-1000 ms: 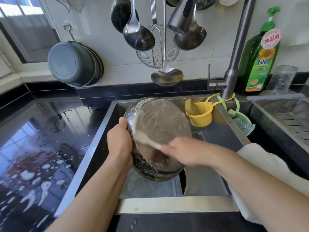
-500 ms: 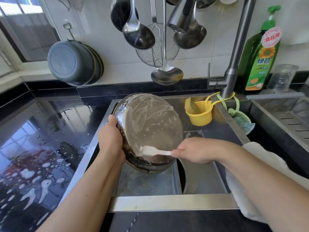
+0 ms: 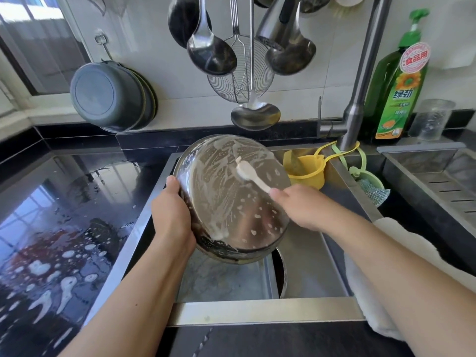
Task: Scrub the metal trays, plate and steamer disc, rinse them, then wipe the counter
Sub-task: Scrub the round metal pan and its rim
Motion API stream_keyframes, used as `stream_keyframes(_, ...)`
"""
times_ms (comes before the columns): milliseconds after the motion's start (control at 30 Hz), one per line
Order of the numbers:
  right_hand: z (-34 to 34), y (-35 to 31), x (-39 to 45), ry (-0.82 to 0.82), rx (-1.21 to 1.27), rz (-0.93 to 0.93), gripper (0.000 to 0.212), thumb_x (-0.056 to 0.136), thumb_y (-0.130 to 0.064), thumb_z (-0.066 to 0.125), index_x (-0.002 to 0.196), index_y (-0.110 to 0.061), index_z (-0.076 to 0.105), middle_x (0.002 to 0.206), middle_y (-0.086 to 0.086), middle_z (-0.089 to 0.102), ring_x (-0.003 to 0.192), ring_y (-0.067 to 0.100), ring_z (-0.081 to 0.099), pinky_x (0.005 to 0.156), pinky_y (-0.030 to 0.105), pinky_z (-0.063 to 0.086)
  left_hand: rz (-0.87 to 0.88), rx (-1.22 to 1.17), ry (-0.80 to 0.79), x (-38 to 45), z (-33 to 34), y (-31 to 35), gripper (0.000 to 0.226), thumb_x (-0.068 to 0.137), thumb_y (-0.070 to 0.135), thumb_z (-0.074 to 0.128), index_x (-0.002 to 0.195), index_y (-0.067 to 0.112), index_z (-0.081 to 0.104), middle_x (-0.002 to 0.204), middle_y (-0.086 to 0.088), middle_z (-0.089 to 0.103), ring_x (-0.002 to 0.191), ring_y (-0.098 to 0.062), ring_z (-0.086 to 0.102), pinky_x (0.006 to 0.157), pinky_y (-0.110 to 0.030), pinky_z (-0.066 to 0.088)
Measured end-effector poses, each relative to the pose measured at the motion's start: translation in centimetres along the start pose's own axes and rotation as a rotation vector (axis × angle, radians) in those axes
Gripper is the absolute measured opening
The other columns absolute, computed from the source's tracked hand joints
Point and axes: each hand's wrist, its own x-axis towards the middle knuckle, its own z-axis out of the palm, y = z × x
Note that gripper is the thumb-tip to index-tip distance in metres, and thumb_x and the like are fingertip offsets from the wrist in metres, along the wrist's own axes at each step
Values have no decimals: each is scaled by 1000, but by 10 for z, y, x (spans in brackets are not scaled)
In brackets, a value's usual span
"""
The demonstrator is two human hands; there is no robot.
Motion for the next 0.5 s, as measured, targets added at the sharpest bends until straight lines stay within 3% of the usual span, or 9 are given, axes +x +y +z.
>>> stream_keyframes(100,22,-11,-6,-133,-4,-72,56,107,-54,32,70,-18,54,76,6,59,71,26,56,64,37,41,25,3,22,5,-3,-2,39,102,49,53,83,20,71,79,2,75,83,-22,70,84,-39,56)
stream_keyframes(200,4,-4,4,-18,7,106,47,109,-47,27,68,-27,40,95,13,62,91,31,62,75,40,49,24,2,48,2,-3,3,38,104,47,54,83,20,69,70,6,73,77,-17,70,79,-36,56)
stream_keyframes(300,5,-5,-1,-28,20,45,50,108,-50,27,69,-23,42,83,9,56,76,27,55,65,34,40,24,-4,54,-4,-1,6,37,105,45,53,79,20,65,61,9,68,63,-12,66,70,-31,55)
stream_keyframes(367,24,-18,-11,-147,-2,-24,53,108,-53,29,68,-22,45,76,6,55,69,25,52,63,34,38,44,3,49,-2,-2,5,37,103,46,55,79,20,65,70,4,70,73,-18,68,77,-35,57)
stream_keyframes(433,19,-18,-5,-138,15,23,51,108,-53,28,72,-24,50,77,6,57,69,24,55,63,34,39,60,5,38,0,-3,3,35,100,47,55,76,23,64,76,0,69,76,-22,66,78,-40,56)
stream_keyframes(500,-1,-8,5,-8,68,172,46,107,-53,27,88,-24,56,80,7,61,68,24,58,60,31,41,29,-8,37,-1,-2,1,38,102,48,53,71,26,58,66,2,61,59,-19,59,63,-34,50)
